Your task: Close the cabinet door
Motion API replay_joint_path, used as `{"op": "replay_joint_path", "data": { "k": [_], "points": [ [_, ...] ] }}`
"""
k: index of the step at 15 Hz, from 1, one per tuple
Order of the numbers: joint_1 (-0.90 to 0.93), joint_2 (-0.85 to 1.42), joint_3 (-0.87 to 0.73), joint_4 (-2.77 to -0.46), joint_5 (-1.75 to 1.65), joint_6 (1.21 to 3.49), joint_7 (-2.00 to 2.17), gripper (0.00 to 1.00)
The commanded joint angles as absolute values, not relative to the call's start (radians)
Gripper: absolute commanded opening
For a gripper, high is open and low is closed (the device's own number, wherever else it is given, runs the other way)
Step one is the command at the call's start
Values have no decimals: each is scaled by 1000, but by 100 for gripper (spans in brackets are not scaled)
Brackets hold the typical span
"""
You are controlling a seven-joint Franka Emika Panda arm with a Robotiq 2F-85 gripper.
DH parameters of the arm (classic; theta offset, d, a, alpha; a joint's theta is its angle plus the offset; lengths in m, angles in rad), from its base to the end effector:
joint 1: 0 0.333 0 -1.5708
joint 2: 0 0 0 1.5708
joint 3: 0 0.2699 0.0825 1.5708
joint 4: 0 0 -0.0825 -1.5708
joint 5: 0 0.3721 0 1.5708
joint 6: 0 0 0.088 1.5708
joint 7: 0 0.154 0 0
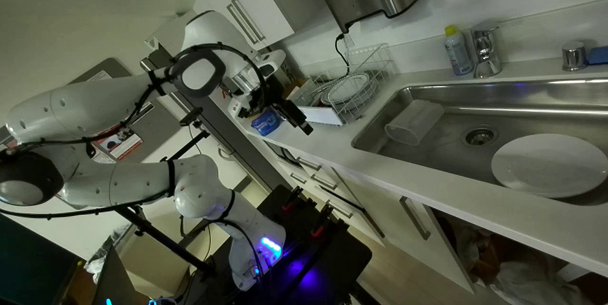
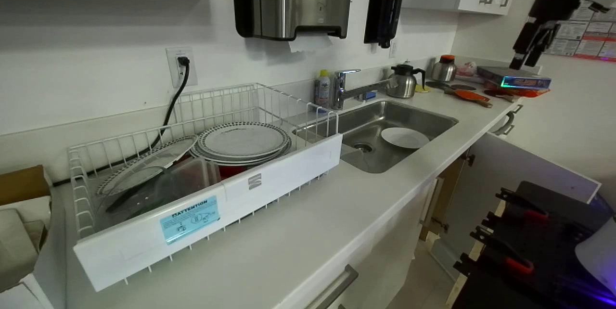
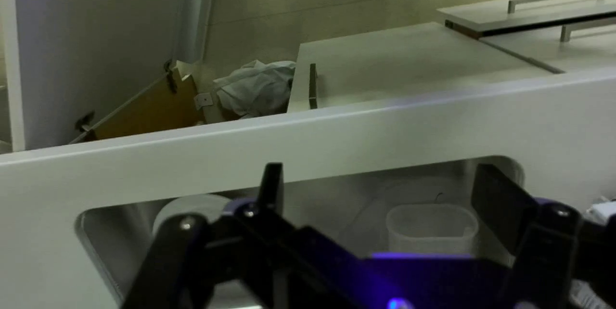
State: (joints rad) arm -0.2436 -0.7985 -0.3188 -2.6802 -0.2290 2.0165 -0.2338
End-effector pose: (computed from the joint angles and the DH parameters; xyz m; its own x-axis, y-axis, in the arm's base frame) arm 0.2991 -0.1933 0.3909 0.9804 -0.1588 0.1167 -0.1619 -0.9866 0.0176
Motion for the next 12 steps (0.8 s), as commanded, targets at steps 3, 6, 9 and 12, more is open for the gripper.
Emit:
{"op": "replay_joint_path", "data": {
  "k": [3,6,9,12],
  "points": [
    [-357,-609,-378,-2567,-251,2197,-140,100],
    [-417,-466,-411,-2510,-240,2296,-80,100],
    [-460,-328,-454,-2453,-216,2333,-50,100],
    [-475,-344,-455,-2478,-222,2318,-70,100]
  ]
}}
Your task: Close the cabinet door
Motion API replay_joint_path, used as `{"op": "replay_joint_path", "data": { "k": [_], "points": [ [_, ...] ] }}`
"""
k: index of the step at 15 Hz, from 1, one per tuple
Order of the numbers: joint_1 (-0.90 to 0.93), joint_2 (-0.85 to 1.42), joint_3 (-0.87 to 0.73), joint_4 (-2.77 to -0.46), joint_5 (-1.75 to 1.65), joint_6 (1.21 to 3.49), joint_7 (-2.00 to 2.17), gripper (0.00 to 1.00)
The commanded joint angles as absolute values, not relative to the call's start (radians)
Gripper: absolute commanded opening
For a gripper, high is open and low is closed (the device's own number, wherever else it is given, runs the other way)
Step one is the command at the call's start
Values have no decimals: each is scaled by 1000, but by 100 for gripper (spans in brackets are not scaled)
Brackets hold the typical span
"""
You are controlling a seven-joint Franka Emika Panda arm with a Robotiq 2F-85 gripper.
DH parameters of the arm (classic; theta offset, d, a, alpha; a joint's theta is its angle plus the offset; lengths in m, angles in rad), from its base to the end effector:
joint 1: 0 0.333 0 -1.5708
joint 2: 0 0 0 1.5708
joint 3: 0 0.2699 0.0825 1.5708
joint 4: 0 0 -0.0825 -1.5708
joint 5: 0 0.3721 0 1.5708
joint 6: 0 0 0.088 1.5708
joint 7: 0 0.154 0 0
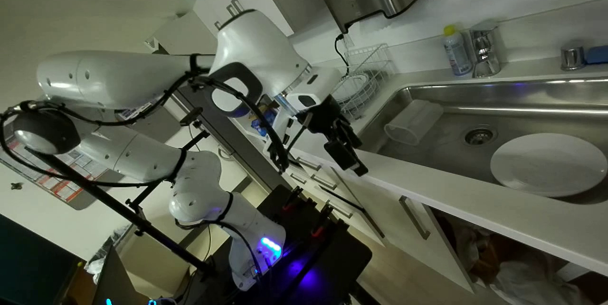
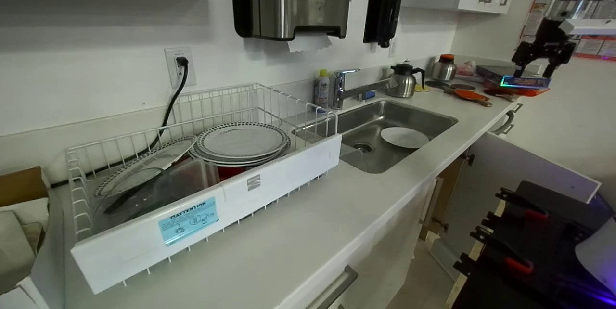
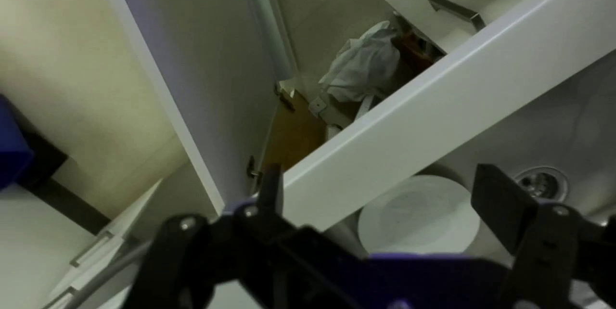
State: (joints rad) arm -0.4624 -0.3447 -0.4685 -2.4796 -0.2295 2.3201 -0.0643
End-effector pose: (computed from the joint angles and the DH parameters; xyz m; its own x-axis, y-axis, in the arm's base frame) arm 0.2744 -0.3706 0.3338 0.7510 -0.6420 0.1545 -0.6546 -0.7545 0.0471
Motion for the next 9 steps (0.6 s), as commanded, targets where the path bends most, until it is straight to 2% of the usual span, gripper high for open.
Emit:
{"op": "replay_joint_path", "data": {
  "k": [1,9],
  "points": [
    [-484,-315,-458,-2466,-224,2318,-59,100],
    [-487,-275,-460,-2441,-226,2318,-52,100]
  ]
}}
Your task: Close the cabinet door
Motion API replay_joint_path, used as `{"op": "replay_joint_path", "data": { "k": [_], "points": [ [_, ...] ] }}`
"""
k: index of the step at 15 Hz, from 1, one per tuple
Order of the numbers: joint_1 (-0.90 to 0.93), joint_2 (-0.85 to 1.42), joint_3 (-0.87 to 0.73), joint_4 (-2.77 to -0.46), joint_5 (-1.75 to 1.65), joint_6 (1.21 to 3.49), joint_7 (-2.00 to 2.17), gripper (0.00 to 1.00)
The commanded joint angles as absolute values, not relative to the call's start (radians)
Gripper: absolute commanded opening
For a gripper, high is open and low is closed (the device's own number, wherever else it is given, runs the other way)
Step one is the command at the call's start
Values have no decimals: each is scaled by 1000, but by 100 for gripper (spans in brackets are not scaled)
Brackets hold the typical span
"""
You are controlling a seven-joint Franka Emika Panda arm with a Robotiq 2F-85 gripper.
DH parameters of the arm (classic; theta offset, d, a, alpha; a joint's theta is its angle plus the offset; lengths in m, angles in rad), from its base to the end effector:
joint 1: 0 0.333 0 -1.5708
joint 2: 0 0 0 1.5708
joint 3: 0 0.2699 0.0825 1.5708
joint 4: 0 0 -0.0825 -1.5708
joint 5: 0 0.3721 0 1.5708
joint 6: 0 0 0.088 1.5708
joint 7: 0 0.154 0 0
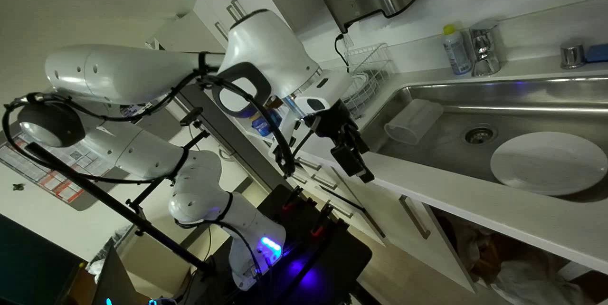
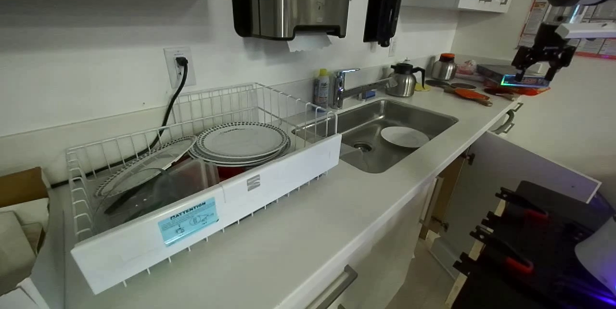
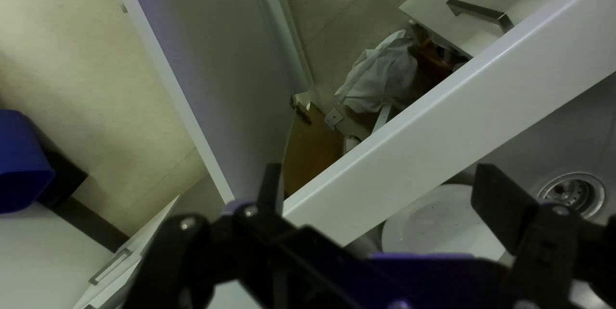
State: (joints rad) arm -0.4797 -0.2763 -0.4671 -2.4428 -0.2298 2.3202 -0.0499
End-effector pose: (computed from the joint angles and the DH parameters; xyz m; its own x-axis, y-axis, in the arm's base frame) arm 0.2725 -0.3846 0.3224 0.7332 -0.6684 0.1254 -0.6785 -0.7312 0.0702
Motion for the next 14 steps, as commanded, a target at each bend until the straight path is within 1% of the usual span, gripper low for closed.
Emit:
{"op": "replay_joint_path", "data": {
  "k": [1,4,8,14],
  "points": [
    [-487,-275,-460,-2441,-226,2318,-52,100],
    [-501,-186,-483,-2388,-189,2389,26,100],
    [-524,7,-533,-2298,-97,2499,119,100],
    [-595,275,-606,-2133,30,2487,189,100]
  ]
}}
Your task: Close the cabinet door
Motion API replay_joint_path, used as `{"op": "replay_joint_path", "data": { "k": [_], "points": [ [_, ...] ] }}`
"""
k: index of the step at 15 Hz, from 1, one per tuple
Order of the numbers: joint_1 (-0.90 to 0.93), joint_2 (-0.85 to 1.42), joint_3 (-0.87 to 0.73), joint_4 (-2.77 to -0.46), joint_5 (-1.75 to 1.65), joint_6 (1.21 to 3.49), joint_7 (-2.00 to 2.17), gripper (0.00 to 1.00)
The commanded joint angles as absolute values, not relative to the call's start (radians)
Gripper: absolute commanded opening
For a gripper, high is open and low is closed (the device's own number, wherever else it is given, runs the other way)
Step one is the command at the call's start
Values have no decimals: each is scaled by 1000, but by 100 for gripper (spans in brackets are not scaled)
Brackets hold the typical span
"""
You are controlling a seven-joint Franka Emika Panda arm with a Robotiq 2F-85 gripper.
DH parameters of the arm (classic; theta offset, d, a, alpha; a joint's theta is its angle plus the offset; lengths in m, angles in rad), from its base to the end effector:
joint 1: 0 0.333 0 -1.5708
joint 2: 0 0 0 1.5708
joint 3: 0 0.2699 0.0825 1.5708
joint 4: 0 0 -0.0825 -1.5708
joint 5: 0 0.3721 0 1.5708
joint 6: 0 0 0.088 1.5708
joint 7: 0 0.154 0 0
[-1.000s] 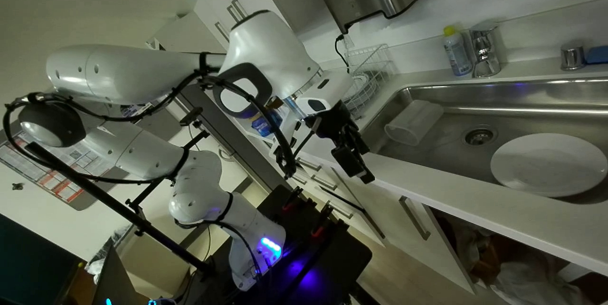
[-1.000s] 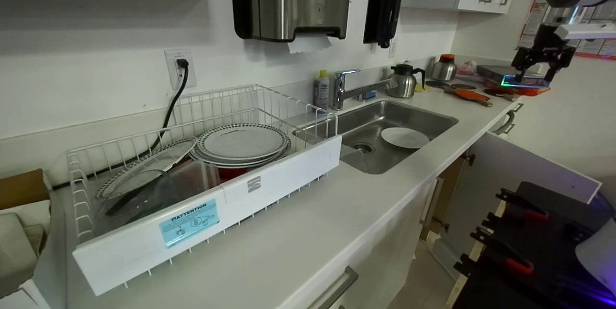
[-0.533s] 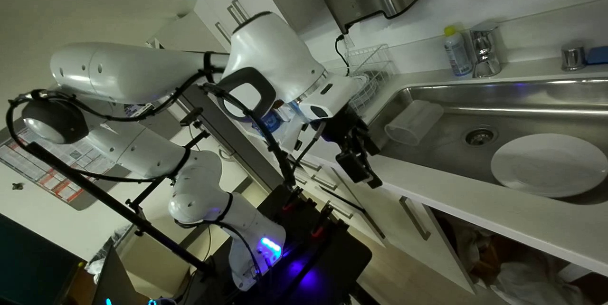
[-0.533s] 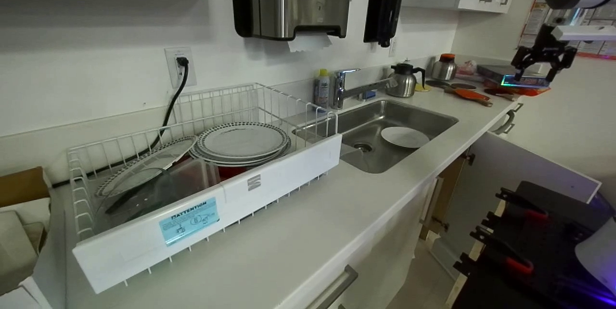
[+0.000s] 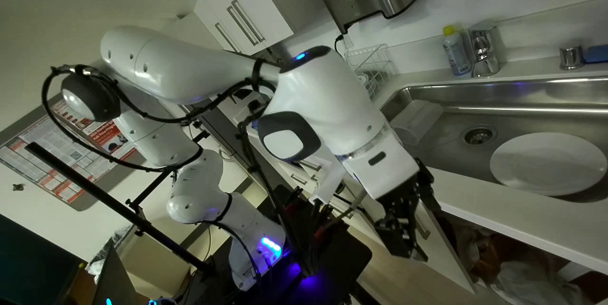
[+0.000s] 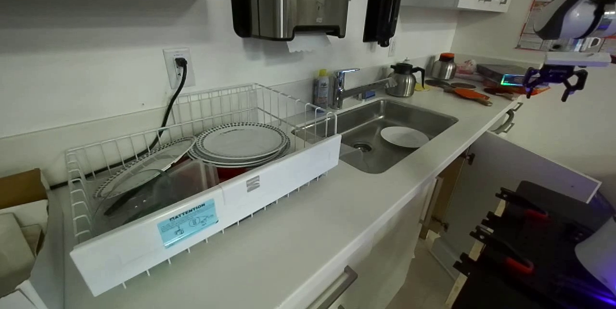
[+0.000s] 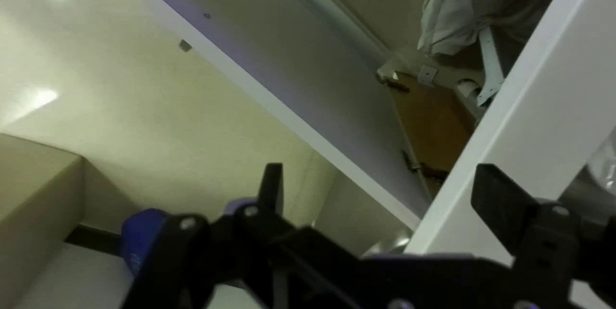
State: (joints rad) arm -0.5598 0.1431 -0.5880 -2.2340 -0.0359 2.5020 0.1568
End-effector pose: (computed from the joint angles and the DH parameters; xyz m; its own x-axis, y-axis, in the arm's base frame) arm 0.2196 -0.4999 0.2484 0.3017 -0.9399 0.1596 -0.9530 -0.2922 0.0805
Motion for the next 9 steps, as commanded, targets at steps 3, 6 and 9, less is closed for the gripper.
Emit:
{"op": "replay_joint_path", "data": {
  "k": [3,6,9],
  "points": [
    [-675,412,-589,-2045,136,2486,168,100],
    [-807,541,-504,-1942,261,2484,102,100],
    [-932,655,-416,-1831,312,2459,97,100]
  ]
}}
